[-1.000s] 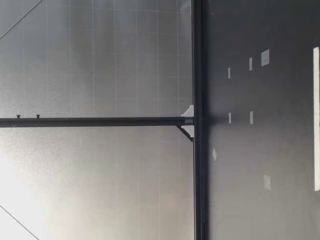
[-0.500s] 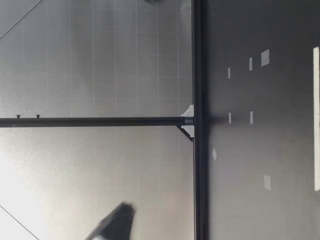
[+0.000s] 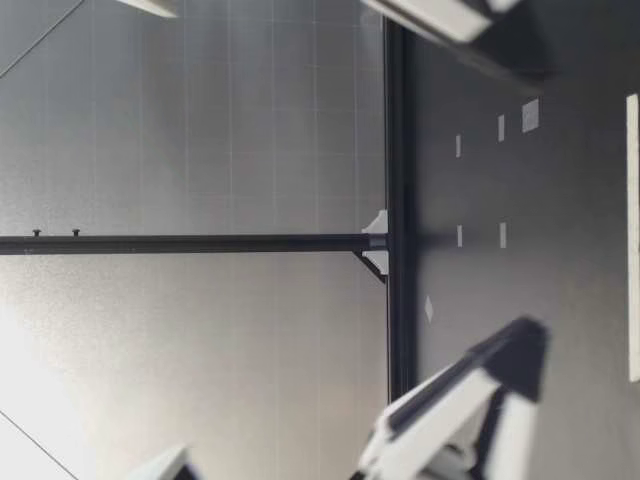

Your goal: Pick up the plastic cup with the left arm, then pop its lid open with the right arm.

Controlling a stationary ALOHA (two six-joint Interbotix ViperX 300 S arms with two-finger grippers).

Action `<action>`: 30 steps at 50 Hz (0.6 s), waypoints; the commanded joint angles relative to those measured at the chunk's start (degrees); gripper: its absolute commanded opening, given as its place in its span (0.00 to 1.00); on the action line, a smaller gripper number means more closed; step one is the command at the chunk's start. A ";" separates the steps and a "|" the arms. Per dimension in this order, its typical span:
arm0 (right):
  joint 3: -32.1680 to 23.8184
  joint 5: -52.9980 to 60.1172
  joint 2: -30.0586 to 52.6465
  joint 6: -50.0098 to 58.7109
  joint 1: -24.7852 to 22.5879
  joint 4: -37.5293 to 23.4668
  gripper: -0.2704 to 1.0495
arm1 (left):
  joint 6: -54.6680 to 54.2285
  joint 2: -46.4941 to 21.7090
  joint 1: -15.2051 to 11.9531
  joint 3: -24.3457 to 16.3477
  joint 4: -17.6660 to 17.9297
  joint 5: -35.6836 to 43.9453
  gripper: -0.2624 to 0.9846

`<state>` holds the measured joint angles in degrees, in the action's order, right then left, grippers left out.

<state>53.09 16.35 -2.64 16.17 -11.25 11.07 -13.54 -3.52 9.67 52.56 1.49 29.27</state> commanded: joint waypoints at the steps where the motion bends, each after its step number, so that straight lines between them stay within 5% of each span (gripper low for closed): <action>1: -1.41 1.41 1.49 0.26 -0.44 -0.09 0.11 | -0.18 -1.32 0.44 -2.02 -0.09 0.62 0.52; 7: -2.55 2.02 4.66 1.41 -0.70 -0.09 0.11 | -1.14 -4.48 1.32 -3.78 -0.09 0.62 0.68; 30: -3.08 4.13 7.29 5.54 -3.34 -0.18 0.11 | -1.58 -13.45 3.52 -10.55 0.09 0.44 0.68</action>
<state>50.71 19.86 5.10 21.62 -13.97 11.07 -15.12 -17.31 13.10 43.51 1.49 29.36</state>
